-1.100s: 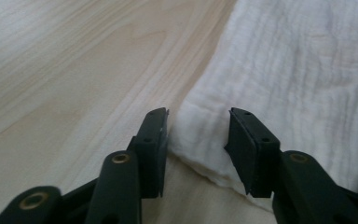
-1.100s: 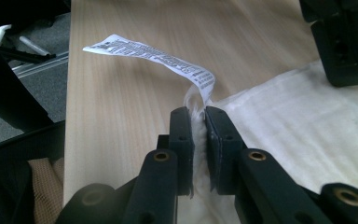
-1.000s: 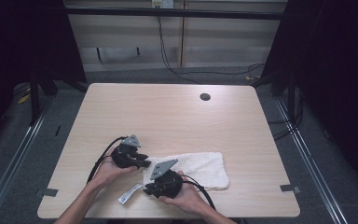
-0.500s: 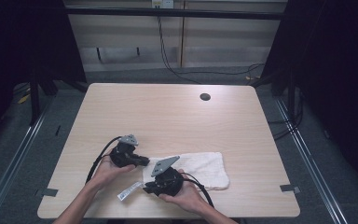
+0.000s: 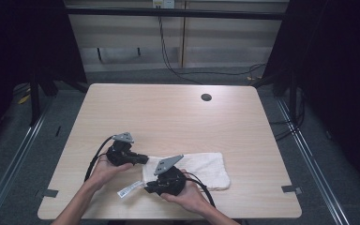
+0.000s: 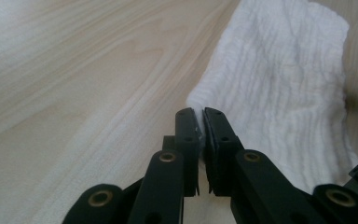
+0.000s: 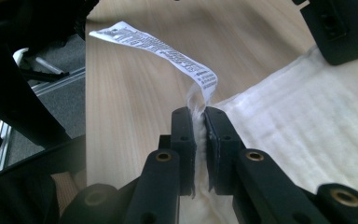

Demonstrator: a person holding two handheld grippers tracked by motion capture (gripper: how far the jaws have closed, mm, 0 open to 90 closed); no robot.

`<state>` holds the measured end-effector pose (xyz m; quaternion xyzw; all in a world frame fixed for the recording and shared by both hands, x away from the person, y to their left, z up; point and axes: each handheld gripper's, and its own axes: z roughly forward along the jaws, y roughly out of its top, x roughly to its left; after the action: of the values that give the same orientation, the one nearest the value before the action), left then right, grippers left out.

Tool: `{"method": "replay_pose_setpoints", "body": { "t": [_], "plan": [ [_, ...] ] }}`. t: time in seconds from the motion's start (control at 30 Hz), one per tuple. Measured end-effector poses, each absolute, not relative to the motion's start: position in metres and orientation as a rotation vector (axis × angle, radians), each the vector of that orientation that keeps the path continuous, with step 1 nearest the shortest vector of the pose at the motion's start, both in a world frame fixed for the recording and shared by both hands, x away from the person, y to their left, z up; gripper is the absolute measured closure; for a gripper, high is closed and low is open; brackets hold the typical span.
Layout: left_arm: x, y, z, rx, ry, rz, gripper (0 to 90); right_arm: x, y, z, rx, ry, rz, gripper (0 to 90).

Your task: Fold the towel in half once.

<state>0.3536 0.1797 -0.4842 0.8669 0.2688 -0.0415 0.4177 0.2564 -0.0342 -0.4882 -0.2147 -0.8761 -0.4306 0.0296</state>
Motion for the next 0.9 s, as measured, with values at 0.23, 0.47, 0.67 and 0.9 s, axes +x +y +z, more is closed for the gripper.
{"method": "replay_pose_setpoints", "body": {
  "t": [0.23,0.47,0.67,0.9],
  "plan": [
    [0.354,0.178,-0.477,2.145,0.679,-0.087,85.1,0.257,-0.035,-0.482,-0.679,-2.683,-1.371,83.5],
    [0.356,0.184,-0.473,2.124,0.686,-0.099,85.1,0.256,-0.034,-0.471,-0.669,-2.673,-1.412,83.5],
    [0.354,0.187,-0.462,2.09,0.673,-0.081,85.1,0.256,-0.039,-0.457,-0.641,-2.69,-1.457,83.8],
    [0.35,0.194,-0.449,2.043,0.672,-0.048,85.0,0.256,-0.039,-0.444,-0.638,-2.654,-1.523,83.8]
  ]
}}
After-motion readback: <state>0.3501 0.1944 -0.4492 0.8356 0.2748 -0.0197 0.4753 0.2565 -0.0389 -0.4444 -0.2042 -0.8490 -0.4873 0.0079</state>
